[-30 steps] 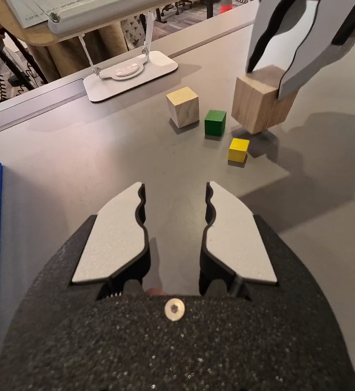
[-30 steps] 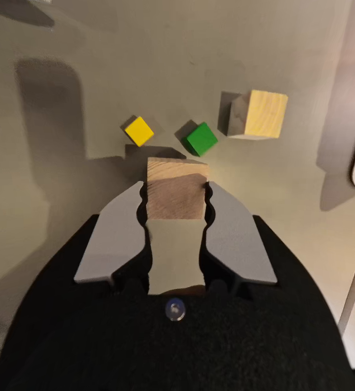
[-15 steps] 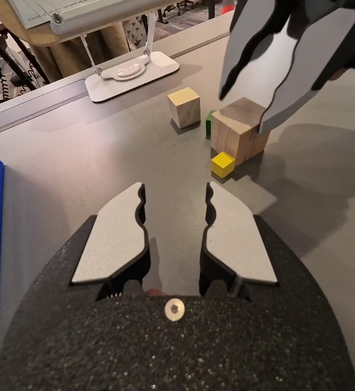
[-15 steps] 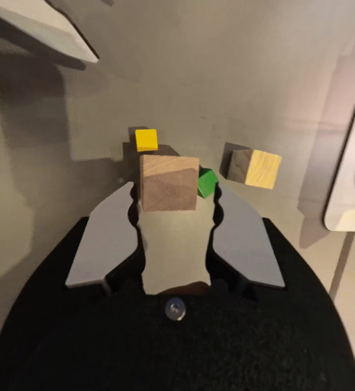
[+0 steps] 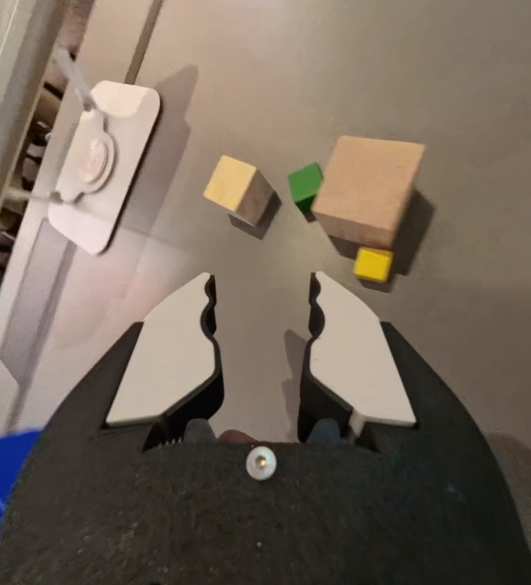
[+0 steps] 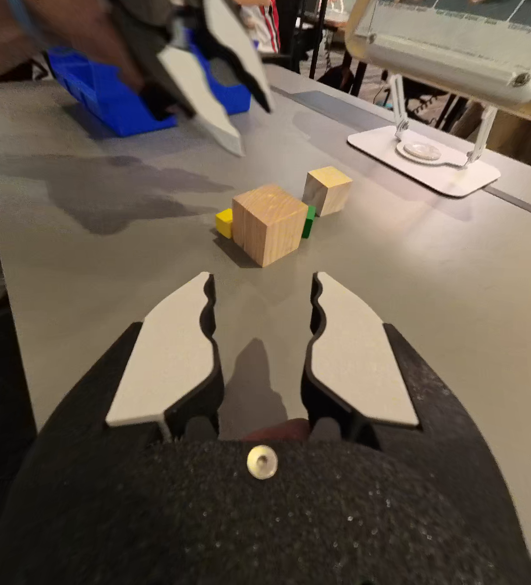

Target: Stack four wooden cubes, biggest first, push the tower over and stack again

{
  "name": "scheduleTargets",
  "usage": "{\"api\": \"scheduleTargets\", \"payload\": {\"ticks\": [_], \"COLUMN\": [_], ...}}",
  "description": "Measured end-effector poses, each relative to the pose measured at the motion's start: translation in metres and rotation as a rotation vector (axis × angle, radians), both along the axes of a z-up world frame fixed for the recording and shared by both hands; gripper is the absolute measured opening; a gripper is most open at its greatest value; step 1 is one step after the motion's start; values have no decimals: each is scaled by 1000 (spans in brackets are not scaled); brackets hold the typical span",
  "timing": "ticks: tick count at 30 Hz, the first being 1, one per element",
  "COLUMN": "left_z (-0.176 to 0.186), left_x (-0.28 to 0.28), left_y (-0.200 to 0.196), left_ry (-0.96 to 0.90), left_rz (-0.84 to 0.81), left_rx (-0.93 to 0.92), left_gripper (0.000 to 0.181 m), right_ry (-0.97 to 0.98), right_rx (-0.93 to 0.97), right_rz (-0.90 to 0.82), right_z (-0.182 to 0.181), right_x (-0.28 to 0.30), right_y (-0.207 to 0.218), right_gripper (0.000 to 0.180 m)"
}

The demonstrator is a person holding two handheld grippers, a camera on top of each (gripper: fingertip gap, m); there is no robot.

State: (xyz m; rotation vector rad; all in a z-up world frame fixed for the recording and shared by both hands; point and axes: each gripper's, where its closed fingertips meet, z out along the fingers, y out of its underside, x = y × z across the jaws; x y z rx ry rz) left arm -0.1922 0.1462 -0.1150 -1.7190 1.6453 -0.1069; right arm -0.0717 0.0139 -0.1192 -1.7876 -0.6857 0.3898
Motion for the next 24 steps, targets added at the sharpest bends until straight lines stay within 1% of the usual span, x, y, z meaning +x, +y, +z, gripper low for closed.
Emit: {"api": "scheduleTargets", "payload": {"ticks": [2,4,7,11,12,13,15,17,20,22,24], "left_z": [-2,-8,-24,-53,-58,-61,-61,-53,-19,10,31], "left_x": [18,34,53,61,61,62,60,59,62,67,69], "left_y": [23,41,57,63,64,65,64,66,61,42,18], "left_ry": [113,208,309,421,438,444,452,436,360,288,263], "left_rz": [-73,-112,-178,-234,-240,-247,-252,-224,-197,-208,-229], "left_rx": [-55,-116,-162,-213,-219,-218,-266,-298,-289,-282,-259], "left_gripper": [56,57,56,56,53,47,47,46,46,46,46], "right_ry": [14,9,19,74,94,108,108,91,78,85,92], "right_rx": [22,39,80,81,78,73,71,74,83,86,82], "right_rz": [21,19,7,22,20,20,22,26,28,29,30], "right_z": [3,5,9,14,15,16,16,14,14,15,15], "right_x": [-5,-7,-4,-1,1,2,2,0,-1,-1,0], "right_y": [-5,-7,-10,-15,-14,-14,-14,-14,-15,-15,-15], "right_gripper": [56,56,52,48,48,48,48,48,48,47,46]}}
